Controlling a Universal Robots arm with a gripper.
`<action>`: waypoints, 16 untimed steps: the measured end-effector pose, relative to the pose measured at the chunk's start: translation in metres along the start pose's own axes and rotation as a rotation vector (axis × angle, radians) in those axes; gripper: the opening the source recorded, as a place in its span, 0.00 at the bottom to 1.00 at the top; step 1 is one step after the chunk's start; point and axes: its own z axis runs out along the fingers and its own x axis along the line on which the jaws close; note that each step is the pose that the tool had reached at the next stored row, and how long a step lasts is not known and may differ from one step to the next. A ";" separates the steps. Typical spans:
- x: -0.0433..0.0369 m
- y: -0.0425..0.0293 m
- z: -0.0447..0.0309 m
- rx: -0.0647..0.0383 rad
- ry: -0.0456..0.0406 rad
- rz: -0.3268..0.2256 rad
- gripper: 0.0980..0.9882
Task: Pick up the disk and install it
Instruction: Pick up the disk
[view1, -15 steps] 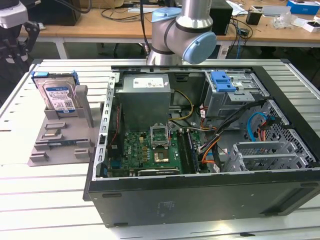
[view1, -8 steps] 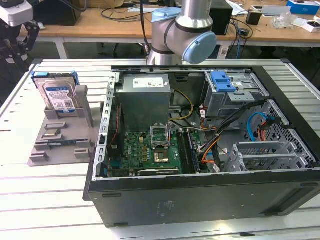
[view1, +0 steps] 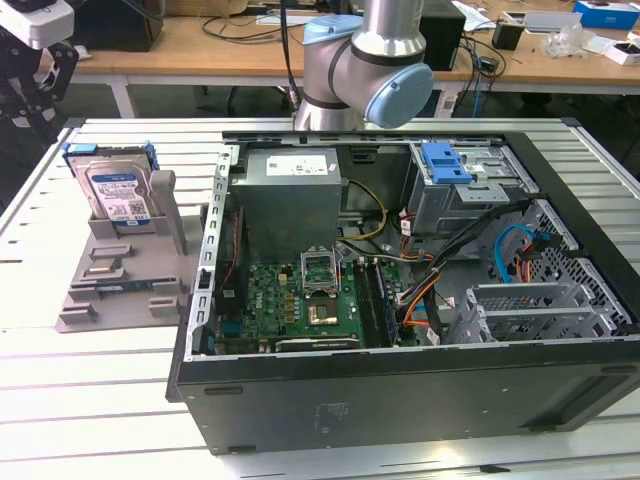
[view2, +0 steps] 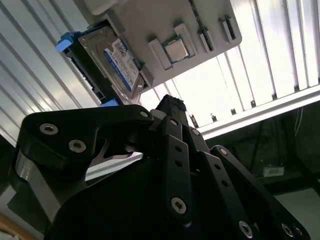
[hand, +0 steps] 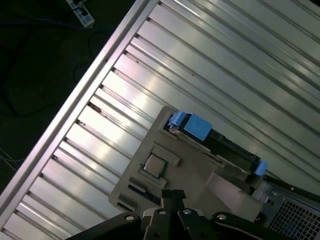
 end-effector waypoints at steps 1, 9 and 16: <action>0.0000 0.0000 0.0000 0.000 0.0005 -0.011 0.01; 0.0000 0.0000 0.0000 -0.004 0.0059 -0.148 0.01; 0.0000 0.0000 0.0000 -0.006 0.0105 -0.262 0.01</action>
